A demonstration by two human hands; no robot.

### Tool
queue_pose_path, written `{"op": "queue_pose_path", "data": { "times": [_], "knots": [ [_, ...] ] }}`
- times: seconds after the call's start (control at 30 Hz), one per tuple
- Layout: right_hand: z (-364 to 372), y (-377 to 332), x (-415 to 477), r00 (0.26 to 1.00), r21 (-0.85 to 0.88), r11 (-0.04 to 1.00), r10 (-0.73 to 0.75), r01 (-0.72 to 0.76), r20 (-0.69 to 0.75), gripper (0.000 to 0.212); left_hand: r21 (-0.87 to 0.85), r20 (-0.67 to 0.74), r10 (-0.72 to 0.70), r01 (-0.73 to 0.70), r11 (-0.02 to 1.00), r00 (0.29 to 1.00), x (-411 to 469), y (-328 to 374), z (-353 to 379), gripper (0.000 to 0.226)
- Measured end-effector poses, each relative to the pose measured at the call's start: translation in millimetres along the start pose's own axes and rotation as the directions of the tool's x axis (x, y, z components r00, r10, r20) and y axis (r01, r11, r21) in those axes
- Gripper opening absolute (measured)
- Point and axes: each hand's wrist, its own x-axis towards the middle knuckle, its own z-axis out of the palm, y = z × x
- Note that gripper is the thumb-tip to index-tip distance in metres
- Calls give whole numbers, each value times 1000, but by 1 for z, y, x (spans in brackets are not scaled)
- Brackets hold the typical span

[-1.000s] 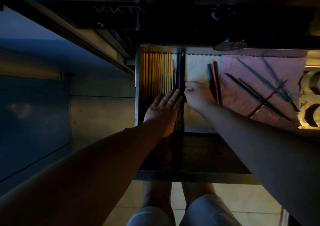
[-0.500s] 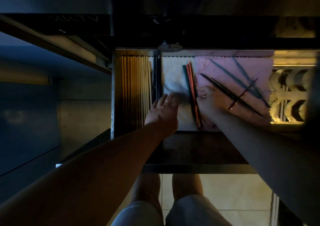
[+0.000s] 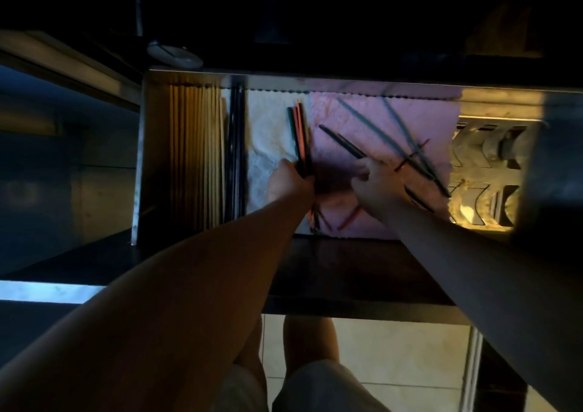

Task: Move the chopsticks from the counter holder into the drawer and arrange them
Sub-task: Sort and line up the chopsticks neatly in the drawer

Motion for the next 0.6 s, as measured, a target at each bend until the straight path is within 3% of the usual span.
{"op": "queue_pose_path", "data": {
  "times": [0.27,0.4,0.6],
  "knots": [
    [-2,9,4,998,34,999,-43,42,37,29,91,-51,18,-14,996,999,-4,5,2,15],
    [-3,9,6,998,33,999,-39,37,56,29,-6,-114,8,-9,1000,993,-6,10,3,22],
    [-3,10,6,996,7,999,-52,51,79,28,22,-75,97,-95,995,992,-8,12,5,25]
  ]
}}
